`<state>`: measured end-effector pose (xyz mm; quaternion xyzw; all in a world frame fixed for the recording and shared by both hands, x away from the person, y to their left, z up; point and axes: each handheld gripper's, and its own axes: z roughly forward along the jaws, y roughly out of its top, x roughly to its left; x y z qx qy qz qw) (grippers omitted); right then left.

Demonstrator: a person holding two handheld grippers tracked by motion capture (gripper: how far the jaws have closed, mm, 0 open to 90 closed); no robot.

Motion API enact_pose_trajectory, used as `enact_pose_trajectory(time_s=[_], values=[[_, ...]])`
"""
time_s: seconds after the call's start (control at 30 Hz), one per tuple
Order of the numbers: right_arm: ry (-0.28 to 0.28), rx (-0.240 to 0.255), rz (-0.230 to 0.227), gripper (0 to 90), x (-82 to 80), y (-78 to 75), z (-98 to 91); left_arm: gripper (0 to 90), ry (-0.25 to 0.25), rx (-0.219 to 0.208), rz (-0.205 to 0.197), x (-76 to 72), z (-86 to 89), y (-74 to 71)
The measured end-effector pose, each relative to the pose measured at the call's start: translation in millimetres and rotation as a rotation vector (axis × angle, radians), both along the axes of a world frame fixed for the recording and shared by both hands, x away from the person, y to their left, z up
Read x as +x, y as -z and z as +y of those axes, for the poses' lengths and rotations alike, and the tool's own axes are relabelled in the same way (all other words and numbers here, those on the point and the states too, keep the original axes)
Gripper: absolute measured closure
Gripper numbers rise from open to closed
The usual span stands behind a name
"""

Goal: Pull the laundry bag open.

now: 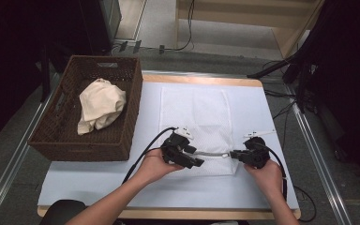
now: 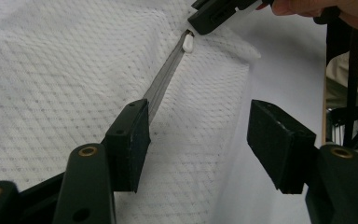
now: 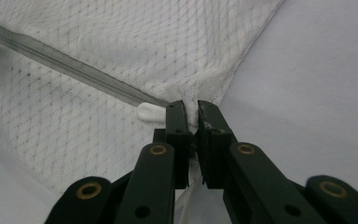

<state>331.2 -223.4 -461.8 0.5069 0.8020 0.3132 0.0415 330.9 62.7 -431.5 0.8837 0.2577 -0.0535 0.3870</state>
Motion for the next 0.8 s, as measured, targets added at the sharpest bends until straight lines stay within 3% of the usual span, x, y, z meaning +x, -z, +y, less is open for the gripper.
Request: enact_pose_trajectory(time_s=[0.13, 0.33, 0.63, 0.8], values=[[-0.01, 0.013, -0.003, 84.4, -2.2, -7.5, 1.9, 41.5, 0.007, 0.012, 0.014, -2.0, -2.1, 1.3], [-0.033, 0.046, -0.015, 84.5, -7.3, -17.6, 7.3, 45.7, 0.012, 0.006, -0.008, -5.0, -3.0, -0.2], [-0.067, 0.072, -0.03, 84.4, -12.4, -27.2, 16.2, 49.7, 0.014, -0.024, 0.02, -5.2, -3.3, 0.4], [-0.081, 0.078, -0.035, 84.5, -15.5, -31.2, 23.1, 51.4, 0.017, -0.009, 0.031, -5.1, -3.3, 0.6]])
